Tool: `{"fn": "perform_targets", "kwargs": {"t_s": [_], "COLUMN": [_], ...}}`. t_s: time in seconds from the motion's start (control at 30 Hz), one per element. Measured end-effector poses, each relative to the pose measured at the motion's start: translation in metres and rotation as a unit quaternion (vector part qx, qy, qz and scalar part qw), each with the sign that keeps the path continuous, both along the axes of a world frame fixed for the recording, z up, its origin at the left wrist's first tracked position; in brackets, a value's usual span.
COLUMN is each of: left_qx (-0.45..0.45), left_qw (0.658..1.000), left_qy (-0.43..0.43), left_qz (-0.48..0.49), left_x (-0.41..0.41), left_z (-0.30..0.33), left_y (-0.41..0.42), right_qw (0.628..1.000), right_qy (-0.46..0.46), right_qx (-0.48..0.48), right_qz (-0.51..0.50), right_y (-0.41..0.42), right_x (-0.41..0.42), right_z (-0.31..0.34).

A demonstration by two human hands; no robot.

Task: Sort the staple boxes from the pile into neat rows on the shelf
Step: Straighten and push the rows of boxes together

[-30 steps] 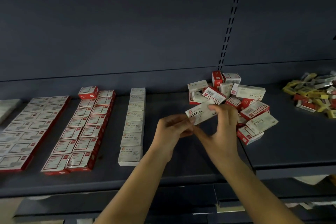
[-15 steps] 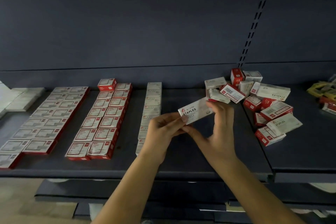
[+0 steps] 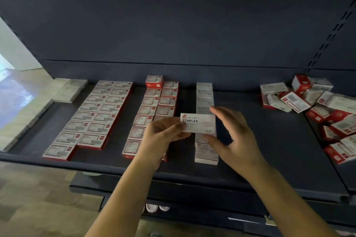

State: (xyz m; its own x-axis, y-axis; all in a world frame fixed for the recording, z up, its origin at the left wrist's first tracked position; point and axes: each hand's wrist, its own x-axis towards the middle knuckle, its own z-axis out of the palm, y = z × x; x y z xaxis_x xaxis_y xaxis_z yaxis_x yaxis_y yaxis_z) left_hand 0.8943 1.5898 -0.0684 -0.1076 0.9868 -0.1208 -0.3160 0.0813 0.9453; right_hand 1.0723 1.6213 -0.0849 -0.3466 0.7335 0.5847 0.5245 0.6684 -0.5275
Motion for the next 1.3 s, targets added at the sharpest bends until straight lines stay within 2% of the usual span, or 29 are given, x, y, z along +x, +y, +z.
{"fn": "perform_targets", "kwargs": {"t_s": [0.1,0.2,0.27,0.33,0.4,0.5,0.57,0.73,0.87,0.97,1.17,1.3], "left_qx": [0.01,0.035,0.067,0.113,0.182,0.264,0.278,0.276,0.3,0.287,0.309,0.268], "left_qw": [0.998,0.992,0.973,0.91,0.815,0.707,0.663,0.603,0.577,0.584,0.579,0.58], "left_qy": [0.062,0.125,0.22,0.394,0.546,0.656,0.694,0.748,0.759,0.759,0.754,0.769], "left_qz": [0.003,-0.005,0.009,0.056,0.068,0.018,0.004,0.013,0.019,0.007,0.021,0.02], "left_x": [-0.041,-0.084,-0.113,-0.143,-0.171,-0.204,-0.229,-0.278,-0.296,-0.305,-0.329,-0.363], "left_z": [0.003,0.011,0.014,0.011,0.009,0.0,-0.006,-0.006,-0.008,-0.01,-0.016,-0.021], "left_y": [-0.007,-0.016,-0.021,-0.024,-0.028,-0.031,-0.034,-0.044,-0.048,-0.052,-0.041,-0.012], "right_qw": [0.997,0.995,0.993,0.991,0.989,0.989,0.988,0.984,0.982,0.98,0.979,0.981], "right_qy": [-0.057,-0.088,-0.111,-0.133,-0.145,-0.145,-0.147,-0.139,-0.141,-0.146,-0.161,-0.154], "right_qx": [0.048,0.044,0.029,0.021,0.004,-0.026,-0.03,-0.074,-0.082,-0.087,-0.069,-0.071], "right_qz": [-0.003,-0.02,-0.02,-0.013,0.001,0.015,0.027,0.078,0.095,0.102,0.106,0.096], "right_y": [-0.001,-0.005,-0.008,-0.009,-0.009,-0.01,-0.012,-0.023,-0.028,-0.029,-0.025,-0.019], "right_x": [-0.038,-0.081,-0.111,-0.14,-0.171,-0.212,-0.238,-0.291,-0.317,-0.325,-0.342,-0.345], "right_z": [0.006,0.008,0.01,0.012,0.013,0.012,0.011,0.013,0.011,0.008,0.009,0.015]}}
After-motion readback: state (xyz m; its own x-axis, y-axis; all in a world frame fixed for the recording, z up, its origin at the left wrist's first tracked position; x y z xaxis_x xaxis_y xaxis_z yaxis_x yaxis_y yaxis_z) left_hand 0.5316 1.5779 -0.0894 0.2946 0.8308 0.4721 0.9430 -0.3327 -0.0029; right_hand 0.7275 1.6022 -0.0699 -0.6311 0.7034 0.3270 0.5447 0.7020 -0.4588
